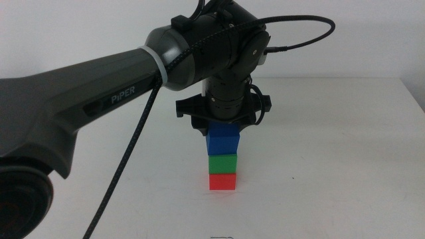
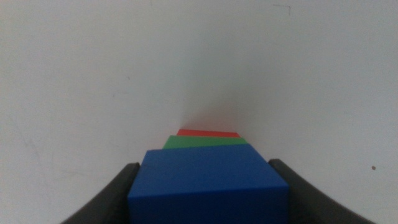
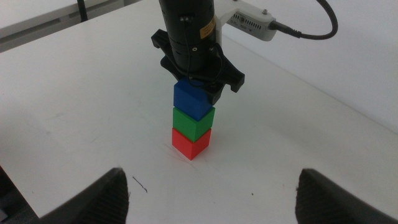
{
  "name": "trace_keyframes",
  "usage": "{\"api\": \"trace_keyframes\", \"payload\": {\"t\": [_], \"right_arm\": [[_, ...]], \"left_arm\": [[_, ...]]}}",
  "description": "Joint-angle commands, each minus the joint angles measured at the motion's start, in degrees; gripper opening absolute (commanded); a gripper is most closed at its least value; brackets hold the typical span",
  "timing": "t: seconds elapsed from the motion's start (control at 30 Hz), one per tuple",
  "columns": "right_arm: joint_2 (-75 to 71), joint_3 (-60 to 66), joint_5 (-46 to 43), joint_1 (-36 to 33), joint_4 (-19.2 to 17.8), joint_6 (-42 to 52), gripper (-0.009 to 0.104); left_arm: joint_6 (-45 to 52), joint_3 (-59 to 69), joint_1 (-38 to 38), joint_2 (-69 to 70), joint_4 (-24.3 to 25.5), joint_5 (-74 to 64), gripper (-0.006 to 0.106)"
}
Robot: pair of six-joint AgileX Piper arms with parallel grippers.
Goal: Stack red cubes first, then green, then blue cubes in a specific spot.
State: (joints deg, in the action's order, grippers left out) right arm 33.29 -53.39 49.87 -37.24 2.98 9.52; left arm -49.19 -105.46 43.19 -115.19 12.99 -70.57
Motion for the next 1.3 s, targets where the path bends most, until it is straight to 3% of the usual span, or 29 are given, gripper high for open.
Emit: {"api": "trace_keyframes", "payload": {"t": [0.0, 0.8, 0.83, 1.1, 1.27], "right_arm": [[0.3, -1.3, -4.1, 0.3, -0.5, 0.7, 0.094], [0.3, -1.3, -4.1, 0.3, -0.5, 0.7, 0.094], [0.3, -1.3, -4.1, 0.3, -0.6, 0.7, 0.094], [0.3, -1.3, -4.1, 0.3, -0.6, 0.7, 0.094], [0.3, -1.3, -4.1, 0.3, -0.6, 0.7, 0.094]], "left_arm": [[0.1, -1.7, 0.0, 3.1, 0.3, -2.5, 0.004], [5.9, -2.4, 0.0, 3.2, -0.9, -2.4, 0.005], [6.1, -2.4, 0.0, 3.2, -0.1, -2.5, 0.041], [7.7, -2.4, 0.0, 3.2, 1.2, -2.5, 0.077], [9.4, -2.4, 0.0, 3.3, 1.3, -2.4, 0.092]]}}
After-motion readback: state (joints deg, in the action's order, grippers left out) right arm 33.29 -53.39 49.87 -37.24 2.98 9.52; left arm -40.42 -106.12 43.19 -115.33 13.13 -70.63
